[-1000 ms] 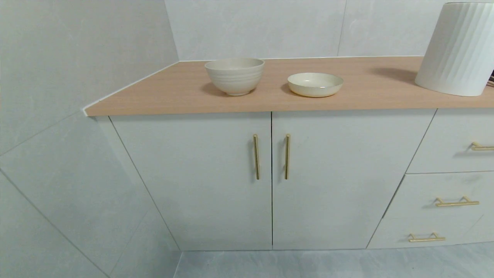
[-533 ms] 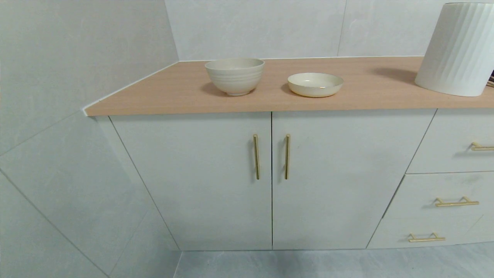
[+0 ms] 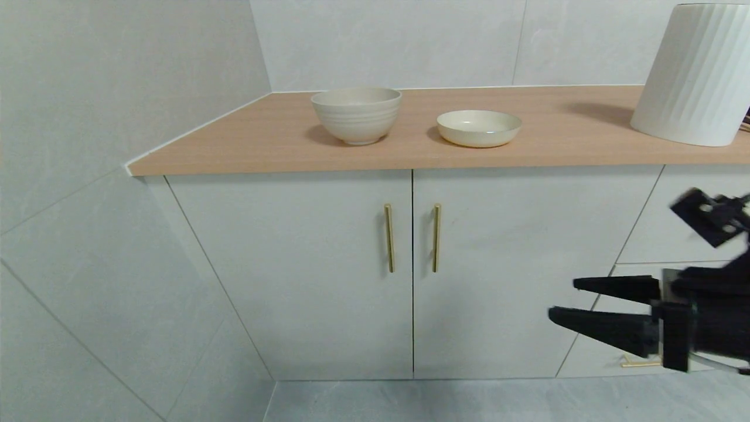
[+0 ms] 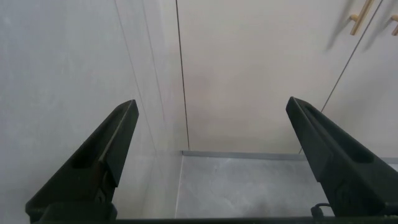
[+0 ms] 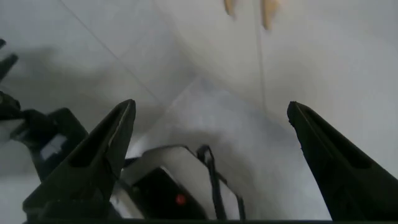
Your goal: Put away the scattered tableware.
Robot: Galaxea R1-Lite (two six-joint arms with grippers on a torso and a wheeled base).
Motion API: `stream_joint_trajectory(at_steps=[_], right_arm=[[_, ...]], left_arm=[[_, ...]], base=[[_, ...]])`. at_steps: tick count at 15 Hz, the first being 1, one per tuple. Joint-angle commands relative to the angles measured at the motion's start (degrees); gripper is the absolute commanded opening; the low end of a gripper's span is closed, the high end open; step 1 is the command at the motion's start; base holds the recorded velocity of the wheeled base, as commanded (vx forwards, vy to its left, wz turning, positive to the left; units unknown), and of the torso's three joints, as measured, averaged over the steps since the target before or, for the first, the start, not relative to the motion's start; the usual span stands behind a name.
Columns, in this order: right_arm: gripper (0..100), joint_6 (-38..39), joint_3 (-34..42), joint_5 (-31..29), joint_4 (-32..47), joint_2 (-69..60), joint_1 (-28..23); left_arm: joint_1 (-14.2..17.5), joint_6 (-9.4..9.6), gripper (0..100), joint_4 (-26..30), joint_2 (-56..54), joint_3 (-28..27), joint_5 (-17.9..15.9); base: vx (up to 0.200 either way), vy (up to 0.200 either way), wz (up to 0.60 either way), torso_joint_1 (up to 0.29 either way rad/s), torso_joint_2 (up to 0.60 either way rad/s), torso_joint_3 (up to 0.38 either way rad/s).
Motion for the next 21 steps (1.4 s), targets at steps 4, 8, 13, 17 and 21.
stream_joint_trajectory(at_steps=[4,8,13,17,21], right_arm=[[100,2.13,-14.63,0.56,-11.94,25.46,2.66],[100,4.94,-17.09,0.12,-21.52,33.72,4.42],[100,10.48,-19.46,-0.49,-32.77,41.9,4.42],[100,10.74,-22.28,-1.99,-33.83,45.68,4.42],[100,14.08,-22.98,-3.04,-39.54,48.75,4.59]], left_arm=[[0.04,-0.02,100,-0.02,0.0,0.0,0.04],[0.04,-0.02,100,-0.02,0.0,0.0,0.04],[0.04,-0.02,100,-0.02,0.0,0.0,0.04],[0.04,-0.02,100,-0.02,0.0,0.0,0.04],[0.04,-0.02,100,-0.02,0.0,0.0,0.04]], base=[[0.0,0.0,0.0,0.0,0.0,0.0],[0.0,0.0,0.0,0.0,0.0,0.0],[0.0,0.0,0.0,0.0,0.0,0.0],[0.0,0.0,0.0,0.0,0.0,0.0],[0.0,0.0,0.0,0.0,0.0,0.0]])
